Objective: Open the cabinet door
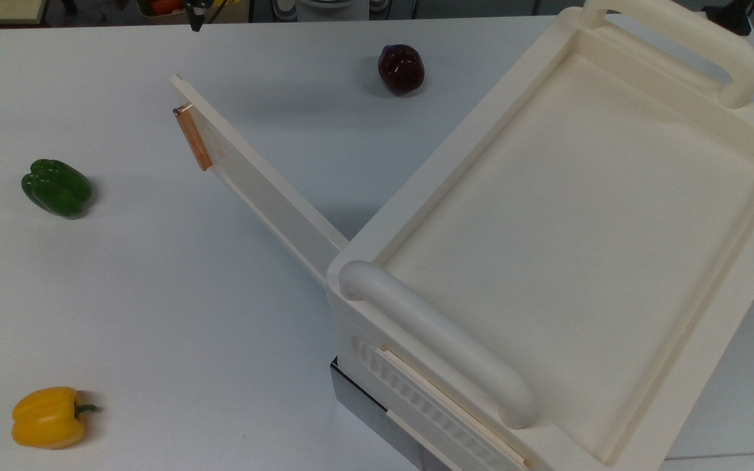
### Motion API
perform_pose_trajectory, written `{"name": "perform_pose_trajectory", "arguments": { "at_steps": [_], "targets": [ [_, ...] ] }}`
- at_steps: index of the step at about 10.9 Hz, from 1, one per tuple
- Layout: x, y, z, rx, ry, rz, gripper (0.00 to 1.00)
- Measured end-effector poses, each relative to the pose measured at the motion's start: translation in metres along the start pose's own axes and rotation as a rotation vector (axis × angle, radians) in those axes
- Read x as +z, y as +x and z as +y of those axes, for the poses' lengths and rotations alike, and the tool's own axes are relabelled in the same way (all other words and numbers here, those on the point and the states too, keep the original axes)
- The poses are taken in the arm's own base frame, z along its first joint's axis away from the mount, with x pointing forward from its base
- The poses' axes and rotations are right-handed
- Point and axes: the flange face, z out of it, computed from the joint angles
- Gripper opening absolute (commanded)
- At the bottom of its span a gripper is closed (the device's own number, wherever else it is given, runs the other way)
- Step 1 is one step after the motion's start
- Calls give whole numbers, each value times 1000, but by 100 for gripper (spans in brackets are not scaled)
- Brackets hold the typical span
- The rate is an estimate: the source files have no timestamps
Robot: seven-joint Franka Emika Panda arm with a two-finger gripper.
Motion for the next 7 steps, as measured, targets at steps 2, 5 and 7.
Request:
{"name": "perform_pose_trajectory", "arguments": {
  "at_steps": [2,5,7],
  "targets": [
    [2,0,-2,-2,0,-3,100],
    [5,-1,-5,-7,0,-12,100],
    [8,-1,-6,-10,0,-17,100]
  ]
}}
